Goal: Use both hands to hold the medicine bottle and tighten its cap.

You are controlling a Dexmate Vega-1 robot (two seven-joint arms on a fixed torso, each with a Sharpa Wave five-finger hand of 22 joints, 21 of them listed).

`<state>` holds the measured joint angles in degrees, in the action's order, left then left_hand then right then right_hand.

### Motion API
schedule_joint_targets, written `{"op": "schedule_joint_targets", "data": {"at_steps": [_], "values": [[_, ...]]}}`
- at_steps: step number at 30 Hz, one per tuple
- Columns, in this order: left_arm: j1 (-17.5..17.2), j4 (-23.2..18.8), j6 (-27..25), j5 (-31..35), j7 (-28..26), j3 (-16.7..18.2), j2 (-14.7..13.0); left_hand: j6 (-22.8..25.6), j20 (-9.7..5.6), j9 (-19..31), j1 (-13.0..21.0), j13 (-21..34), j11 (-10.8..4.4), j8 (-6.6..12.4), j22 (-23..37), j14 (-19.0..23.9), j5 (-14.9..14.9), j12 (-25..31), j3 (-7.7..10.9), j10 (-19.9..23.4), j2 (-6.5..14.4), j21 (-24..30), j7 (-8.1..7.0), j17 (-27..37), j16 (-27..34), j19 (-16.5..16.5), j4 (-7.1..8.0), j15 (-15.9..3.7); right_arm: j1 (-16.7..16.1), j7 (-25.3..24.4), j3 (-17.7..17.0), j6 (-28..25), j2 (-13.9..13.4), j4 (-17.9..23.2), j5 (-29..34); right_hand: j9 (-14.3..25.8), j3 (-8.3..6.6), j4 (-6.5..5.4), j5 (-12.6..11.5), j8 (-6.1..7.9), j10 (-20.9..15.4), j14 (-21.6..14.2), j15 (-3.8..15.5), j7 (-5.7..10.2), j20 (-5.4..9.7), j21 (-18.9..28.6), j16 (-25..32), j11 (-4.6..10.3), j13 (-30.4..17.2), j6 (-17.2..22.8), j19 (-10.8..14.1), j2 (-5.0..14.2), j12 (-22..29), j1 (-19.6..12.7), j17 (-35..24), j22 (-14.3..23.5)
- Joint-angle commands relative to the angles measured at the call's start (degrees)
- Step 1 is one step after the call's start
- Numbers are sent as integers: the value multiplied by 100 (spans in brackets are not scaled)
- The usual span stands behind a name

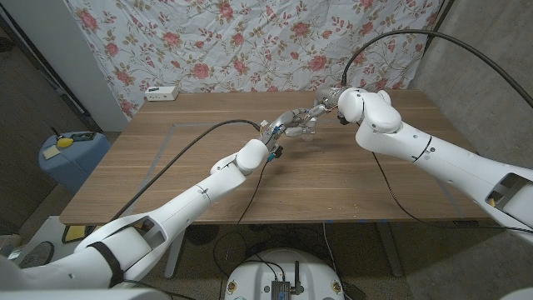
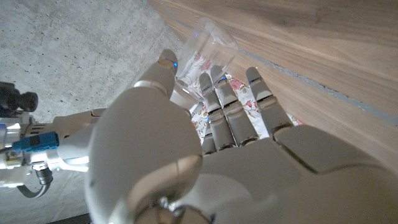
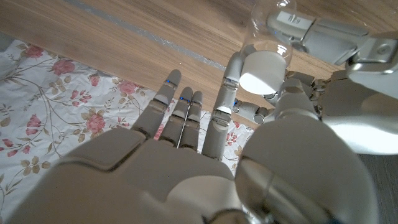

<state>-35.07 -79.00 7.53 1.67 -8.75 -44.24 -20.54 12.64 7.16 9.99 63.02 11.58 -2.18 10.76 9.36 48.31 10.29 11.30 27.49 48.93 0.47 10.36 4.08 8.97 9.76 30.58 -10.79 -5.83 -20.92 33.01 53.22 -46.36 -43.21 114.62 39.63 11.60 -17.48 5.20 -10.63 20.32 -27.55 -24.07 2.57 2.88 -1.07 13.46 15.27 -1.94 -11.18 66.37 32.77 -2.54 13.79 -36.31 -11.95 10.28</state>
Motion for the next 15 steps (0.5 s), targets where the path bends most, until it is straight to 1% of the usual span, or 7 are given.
{"op": "schedule_joint_targets", "data": {"at_steps": [1,6,9,13,15], "values": [[13,46,7,-17,-1,5,16,22,-13,11,17,13,-588,-11,10,-14,43,16,226,578,47,16,-12,29,21,-25,196,-268,-44,-108,96,-114,109,-57,292,-2,71,-4,20,74,-166,-133,30,97,18,19,31,21,5,305,97,-41,31,90,7,13],[22,78,23,-33,2,13,22,22,-15,11,27,13,-591,-10,10,-24,43,19,226,582,38,17,-21,27,17,-24,186,-285,-62,-184,106,-115,171,-113,389,-14,109,5,11,117,-299,-302,69,116,54,30,70,22,9,512,177,-65,34,157,17,15],[37,111,43,-36,10,9,28,21,-16,11,27,13,-591,-11,10,-26,44,21,228,583,42,17,-12,28,17,-24,187,-280,-41,-167,144,-134,207,-157,483,-18,123,20,8,138,-354,-334,79,127,60,30,69,61,10,601,198,-83,36,168,24,15],[55,150,63,-49,28,7,36,21,-16,11,25,13,-580,-10,11,-25,45,20,231,580,48,18,-17,28,19,-22,190,-284,-6,-76,187,-150,227,-195,581,-20,130,22,5,129,-385,-350,89,116,81,30,68,67,11,605,215,-81,33,183,26,15],[58,161,68,-55,30,8,40,17,-15,11,20,13,-579,-12,10,-23,44,22,229,583,47,18,-20,28,20,-22,192,-280,12,-3,199,-167,237,-206,614,-23,146,17,6,69,-374,-349,93,115,86,24,58,65,12,481,217,-89,12,218,26,15]]}}
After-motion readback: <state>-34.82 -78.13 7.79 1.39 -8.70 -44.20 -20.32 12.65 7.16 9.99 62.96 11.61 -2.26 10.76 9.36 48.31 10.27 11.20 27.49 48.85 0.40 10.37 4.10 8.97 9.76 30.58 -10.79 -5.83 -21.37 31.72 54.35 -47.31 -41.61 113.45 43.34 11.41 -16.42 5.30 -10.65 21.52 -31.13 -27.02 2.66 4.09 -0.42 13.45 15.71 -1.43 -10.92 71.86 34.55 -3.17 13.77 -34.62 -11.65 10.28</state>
